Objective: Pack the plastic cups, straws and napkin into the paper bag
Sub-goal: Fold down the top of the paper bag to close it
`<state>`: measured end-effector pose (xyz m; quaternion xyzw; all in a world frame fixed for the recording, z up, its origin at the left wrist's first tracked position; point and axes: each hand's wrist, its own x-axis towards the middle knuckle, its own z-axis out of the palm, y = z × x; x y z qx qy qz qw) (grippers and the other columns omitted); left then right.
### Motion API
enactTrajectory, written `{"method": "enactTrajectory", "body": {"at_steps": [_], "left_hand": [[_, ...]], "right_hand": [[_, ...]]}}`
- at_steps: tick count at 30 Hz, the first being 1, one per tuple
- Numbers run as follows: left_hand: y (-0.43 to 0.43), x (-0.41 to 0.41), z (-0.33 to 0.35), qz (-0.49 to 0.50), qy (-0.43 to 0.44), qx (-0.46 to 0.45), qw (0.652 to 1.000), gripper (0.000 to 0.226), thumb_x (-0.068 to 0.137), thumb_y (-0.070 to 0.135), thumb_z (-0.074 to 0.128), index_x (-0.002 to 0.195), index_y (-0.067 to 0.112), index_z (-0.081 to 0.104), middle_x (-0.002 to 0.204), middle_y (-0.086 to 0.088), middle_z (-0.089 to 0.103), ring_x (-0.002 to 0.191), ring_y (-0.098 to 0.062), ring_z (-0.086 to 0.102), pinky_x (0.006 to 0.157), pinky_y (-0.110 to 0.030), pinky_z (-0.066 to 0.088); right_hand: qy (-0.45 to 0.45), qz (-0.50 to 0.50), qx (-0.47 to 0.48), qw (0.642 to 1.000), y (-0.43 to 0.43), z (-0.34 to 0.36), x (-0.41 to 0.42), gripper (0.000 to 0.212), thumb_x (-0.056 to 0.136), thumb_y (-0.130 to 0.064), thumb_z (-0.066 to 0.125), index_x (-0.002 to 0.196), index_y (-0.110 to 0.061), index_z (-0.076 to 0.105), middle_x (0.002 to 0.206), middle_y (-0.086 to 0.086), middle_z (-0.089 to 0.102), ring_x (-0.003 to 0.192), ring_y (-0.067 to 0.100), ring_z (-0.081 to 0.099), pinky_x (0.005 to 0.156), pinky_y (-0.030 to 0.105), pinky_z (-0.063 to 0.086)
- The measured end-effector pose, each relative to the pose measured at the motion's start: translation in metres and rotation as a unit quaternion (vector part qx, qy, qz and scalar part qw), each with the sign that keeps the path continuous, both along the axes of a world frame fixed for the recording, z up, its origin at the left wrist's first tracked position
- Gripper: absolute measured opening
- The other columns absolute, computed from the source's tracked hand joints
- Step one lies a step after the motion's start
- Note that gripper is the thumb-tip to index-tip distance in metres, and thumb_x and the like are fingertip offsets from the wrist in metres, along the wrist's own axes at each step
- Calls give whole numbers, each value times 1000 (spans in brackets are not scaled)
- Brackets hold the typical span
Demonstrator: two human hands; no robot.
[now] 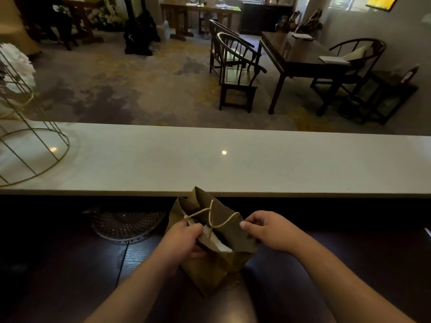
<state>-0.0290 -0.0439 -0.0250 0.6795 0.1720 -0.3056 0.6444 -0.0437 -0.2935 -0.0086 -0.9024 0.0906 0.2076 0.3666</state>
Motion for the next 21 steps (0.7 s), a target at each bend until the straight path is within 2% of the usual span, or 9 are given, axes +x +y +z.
{"method": "enactTrajectory", "body": {"at_steps": [3,7,9,11,13,17,19,21], "left_hand": [[8,6,2,-68,-31,89,993,13,96,12,56,103,7,66,102,-22,75,91,-36,77,81,-51,66],[21,15,9,-117,-127,194,966,6,87,12,62,83,15,66,82,-12,73,73,-29,74,62,-42,65],[29,22,15,-155,-195,278,928,4,78,20,67,79,21,63,76,-3,71,70,-23,71,62,-45,63],[35,26,22,-198,-237,359,881,8,77,27,69,80,25,61,77,2,70,74,-17,67,70,-46,61],[36,30,26,-226,-257,390,855,7,81,27,69,84,28,63,81,5,69,77,-12,65,74,-41,60],[36,31,28,-271,-280,386,836,6,88,27,68,92,31,65,86,11,68,82,-6,63,74,-32,56],[38,30,26,-288,-288,375,833,9,91,26,66,95,33,64,86,14,67,83,-5,62,73,-28,53],[39,30,25,-307,-302,369,824,13,91,26,65,99,36,63,89,16,68,84,-4,62,75,-31,54]], "right_hand": [[22,27,-77,996,10,4,3,35,89,-50,65,77,-18,72,70,0,74,65,14,72,67,36,61],[124,79,-85,985,27,11,2,25,85,-26,59,80,-6,73,71,8,77,68,26,76,73,42,65],[195,101,-39,975,38,13,-1,27,88,-20,57,87,2,73,81,17,78,71,35,75,77,44,63],[225,119,-29,967,46,18,-3,28,93,-22,55,91,0,73,86,19,78,67,29,71,78,44,62],[188,128,-57,972,47,27,0,34,95,-33,58,91,-4,74,86,11,79,66,24,72,76,41,62],[51,107,-104,987,40,51,24,50,89,-63,64,81,-14,74,74,3,77,68,19,73,69,36,59],[-11,91,-93,991,37,64,38,52,83,-71,66,83,-19,71,78,1,74,73,17,68,68,38,56],[-33,98,-47,994,37,73,48,50,81,-76,64,94,-28,68,88,-5,70,80,12,65,67,32,51]]}}
